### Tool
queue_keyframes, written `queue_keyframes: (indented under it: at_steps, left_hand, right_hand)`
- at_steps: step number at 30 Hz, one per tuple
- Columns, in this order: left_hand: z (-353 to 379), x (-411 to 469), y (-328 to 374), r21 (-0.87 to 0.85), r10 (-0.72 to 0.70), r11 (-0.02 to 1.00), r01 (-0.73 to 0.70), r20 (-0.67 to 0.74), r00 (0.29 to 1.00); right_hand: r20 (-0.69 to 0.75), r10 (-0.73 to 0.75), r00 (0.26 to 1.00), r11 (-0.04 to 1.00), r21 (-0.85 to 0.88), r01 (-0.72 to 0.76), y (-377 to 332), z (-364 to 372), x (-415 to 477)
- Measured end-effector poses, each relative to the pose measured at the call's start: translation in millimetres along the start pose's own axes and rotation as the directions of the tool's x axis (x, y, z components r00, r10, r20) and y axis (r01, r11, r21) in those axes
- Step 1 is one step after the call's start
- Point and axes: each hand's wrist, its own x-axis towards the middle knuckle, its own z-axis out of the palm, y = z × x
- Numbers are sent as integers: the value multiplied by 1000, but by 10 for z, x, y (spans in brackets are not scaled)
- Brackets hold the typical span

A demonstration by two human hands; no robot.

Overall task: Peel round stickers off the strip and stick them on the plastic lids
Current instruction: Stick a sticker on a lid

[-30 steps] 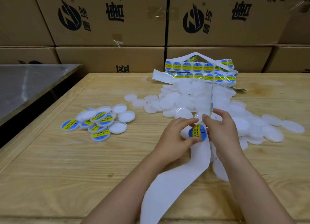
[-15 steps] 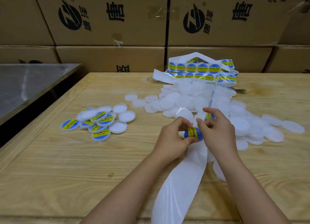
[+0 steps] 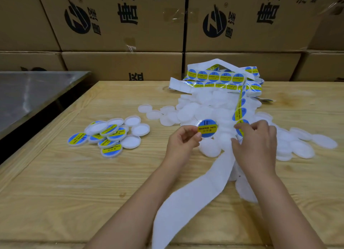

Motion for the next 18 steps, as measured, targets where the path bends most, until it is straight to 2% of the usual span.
queue_keyframes:
  at_steps: [3,5,11,14,15,16,17,18]
  left_hand:
    - [-13,14,-30,-25,-27,999,27,12,1000]
    - [-21,23,-39,-25,-22,999,23,10,1000]
    - [-21,35,-56,-14,-8,1000,8,8,1000]
    - [2,37,-90,17,-82,996,83,-19,996]
    - [-3,29,-96,110,-85,990,88,-30,996]
    - [-11,20,-105,276,-40,960,43,-19,999]
    - [-16,11,-132,482,34,875,-51,42,999]
    - [-16,4,-166,663,91,731,-164,142,986]
  right_hand:
    - [-49,-179,983,977,111,184,-111,18,-51]
    - [-53,-224,973,954,190,230,-175,34,-77]
    - [117,-51,992,844,536,-20,-205,12,-49]
    - [108,-12,994,829,557,-51,-194,21,-66]
    - [115,7,993,819,569,-71,-187,27,-65]
    - [130,30,991,798,594,-102,-183,31,-58]
    - [146,54,988,776,617,-133,-178,35,-48]
    - [153,71,986,761,630,-153,-177,42,-38]
